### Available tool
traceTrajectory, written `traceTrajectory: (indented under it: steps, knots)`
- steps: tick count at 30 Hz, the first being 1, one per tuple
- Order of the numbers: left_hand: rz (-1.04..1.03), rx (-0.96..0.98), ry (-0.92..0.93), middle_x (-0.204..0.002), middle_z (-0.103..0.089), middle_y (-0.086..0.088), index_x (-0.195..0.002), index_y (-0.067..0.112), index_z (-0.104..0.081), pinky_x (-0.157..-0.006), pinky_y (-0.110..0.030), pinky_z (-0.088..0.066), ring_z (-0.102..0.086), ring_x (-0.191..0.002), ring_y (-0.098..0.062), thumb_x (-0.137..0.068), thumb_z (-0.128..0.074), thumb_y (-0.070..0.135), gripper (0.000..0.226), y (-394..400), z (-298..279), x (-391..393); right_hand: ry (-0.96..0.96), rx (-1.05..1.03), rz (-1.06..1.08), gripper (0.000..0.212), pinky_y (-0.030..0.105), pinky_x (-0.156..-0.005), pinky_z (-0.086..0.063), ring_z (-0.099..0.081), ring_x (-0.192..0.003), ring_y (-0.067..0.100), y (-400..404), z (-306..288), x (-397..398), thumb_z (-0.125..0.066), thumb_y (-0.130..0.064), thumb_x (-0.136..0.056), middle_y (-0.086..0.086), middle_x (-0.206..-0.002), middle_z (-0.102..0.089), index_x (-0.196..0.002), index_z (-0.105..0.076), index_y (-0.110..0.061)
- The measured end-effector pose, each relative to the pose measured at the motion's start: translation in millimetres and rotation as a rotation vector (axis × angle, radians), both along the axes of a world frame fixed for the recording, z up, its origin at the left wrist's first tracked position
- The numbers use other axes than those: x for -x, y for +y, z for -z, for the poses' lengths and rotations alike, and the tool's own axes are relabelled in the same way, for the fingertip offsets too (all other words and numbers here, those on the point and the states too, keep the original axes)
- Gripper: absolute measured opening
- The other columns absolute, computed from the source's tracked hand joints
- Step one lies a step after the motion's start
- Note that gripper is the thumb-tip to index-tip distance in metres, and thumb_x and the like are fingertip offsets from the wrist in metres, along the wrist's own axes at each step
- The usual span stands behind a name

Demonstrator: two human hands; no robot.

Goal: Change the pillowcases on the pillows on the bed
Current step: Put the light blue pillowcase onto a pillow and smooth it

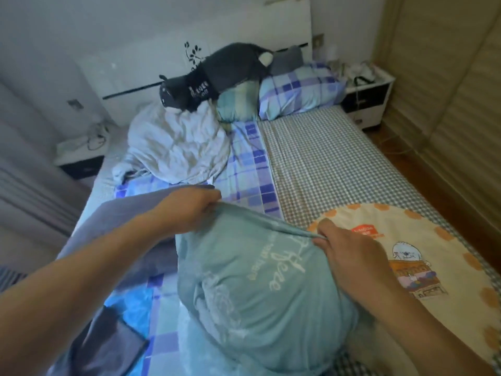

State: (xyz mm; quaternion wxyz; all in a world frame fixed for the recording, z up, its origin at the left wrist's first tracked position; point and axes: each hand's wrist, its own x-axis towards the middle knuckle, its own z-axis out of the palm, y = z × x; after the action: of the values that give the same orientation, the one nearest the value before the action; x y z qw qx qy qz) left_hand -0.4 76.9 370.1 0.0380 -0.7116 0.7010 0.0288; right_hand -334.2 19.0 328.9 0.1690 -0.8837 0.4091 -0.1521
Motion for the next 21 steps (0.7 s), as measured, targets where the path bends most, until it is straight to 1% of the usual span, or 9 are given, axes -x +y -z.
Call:
traceTrajectory:
  steps: [2,5,7,9,11,14,16,18,21]
  knots:
    - [-0.176,0.305,-0.06,-0.091,-0.066,-0.015,-0.086,0.019,-0.05,-0.068,-0.043,-0.047,-0.062,-0.087,-0.039,-0.088,-0.039,0.031,0.016,7.3,-64.0,-1.5,-0.126,0.124,0.023,0.02,0.037,-0.057,-0.044,-0.053,-0.063,0.025,-9.6,-59.2,-27.5,-0.043,-0.044,-0.1,-0.011,-0.065,-0.047,-0.09,-0.045,-0.026]
    - [-0.311,0.798,0.015,-0.088,-0.067,-0.018,-0.092,0.014,-0.06,-0.066,-0.041,-0.042,-0.061,-0.082,-0.039,-0.088,-0.043,0.019,0.019,51.5,-169.5,1.2,-0.431,0.293,0.074,0.019,0.04,-0.064,-0.042,-0.051,-0.072,0.029,-9.7,-159.7,-52.2,-0.053,-0.04,-0.099,0.003,-0.077,-0.056,-0.093,-0.054,-0.021]
    - [-0.323,1.089,-0.019,-0.083,-0.067,-0.017,-0.094,0.014,-0.062,-0.063,-0.043,-0.042,-0.058,-0.079,-0.038,-0.089,-0.048,0.014,0.015,91.2,-189.9,9.9,-0.611,0.537,0.081,0.016,0.043,-0.069,-0.041,-0.049,-0.074,0.028,11.1,-185.4,-73.4,-0.053,-0.032,-0.101,0.005,-0.078,-0.055,-0.094,-0.055,-0.017]
    - [-0.438,0.949,-0.115,-0.081,-0.066,-0.016,-0.096,0.015,-0.06,-0.061,-0.043,-0.041,-0.058,-0.077,-0.033,-0.09,-0.05,0.009,0.013,101.2,-163.9,4.7,-0.533,0.588,-0.005,0.01,0.043,-0.068,-0.035,-0.053,-0.071,0.031,16.4,-167.2,-106.5,-0.048,-0.022,-0.102,0.012,-0.073,-0.056,-0.093,-0.05,-0.016]
    - [-0.594,0.652,-0.065,-0.085,-0.065,-0.017,-0.093,0.016,-0.056,-0.061,-0.041,-0.041,-0.063,-0.081,-0.04,-0.088,-0.048,0.011,0.011,107.9,-140.8,-0.9,-0.258,0.386,-0.097,0.01,0.043,-0.066,-0.035,-0.062,-0.079,0.038,0.9,-161.1,-129.6,-0.046,-0.027,-0.102,0.017,-0.083,-0.063,-0.094,-0.046,-0.02]
    - [-0.451,0.748,-0.183,-0.072,-0.063,-0.015,-0.089,0.014,-0.055,-0.051,-0.037,-0.037,-0.061,-0.063,-0.041,-0.086,-0.049,0.014,0.007,110.1,-164.5,-6.8,-0.446,0.444,-0.049,0.014,0.041,-0.058,-0.041,-0.059,-0.071,0.037,-9.6,-209.6,-129.9,-0.053,-0.029,-0.101,0.016,-0.077,-0.064,-0.098,-0.053,-0.016]
    - [-0.457,0.827,-0.157,-0.082,-0.069,-0.016,-0.095,0.016,-0.06,-0.058,-0.039,-0.044,-0.065,-0.073,-0.042,-0.096,-0.052,0.016,0.008,122.5,-196.5,-10.2,-0.488,0.506,-0.066,0.017,0.039,-0.058,-0.043,-0.058,-0.069,0.034,-0.3,-226.8,-125.2,-0.049,-0.033,-0.103,0.013,-0.078,-0.064,-0.101,-0.055,-0.018]
    - [-0.554,0.776,-0.036,-0.094,-0.07,-0.017,-0.096,0.014,-0.064,-0.068,-0.039,-0.044,-0.065,-0.088,-0.041,-0.1,-0.052,0.019,0.013,131.9,-229.3,-20.4,-0.215,0.444,-0.092,0.02,0.038,-0.064,-0.042,-0.059,-0.08,0.034,7.4,-244.1,-130.2,-0.043,-0.039,-0.104,0.011,-0.091,-0.066,-0.094,-0.054,-0.026]
    - [-0.65,0.644,0.198,-0.061,-0.056,-0.01,-0.076,0.01,-0.058,-0.051,-0.028,-0.039,-0.058,-0.052,-0.026,-0.103,-0.052,0.02,0.029,139.2,-272.8,-27.9,-0.111,0.351,-0.176,0.029,0.035,-0.068,-0.041,-0.061,-0.086,0.032,4.9,-283.2,-132.6,-0.049,-0.033,-0.101,0.011,-0.091,-0.066,-0.074,-0.05,-0.022]
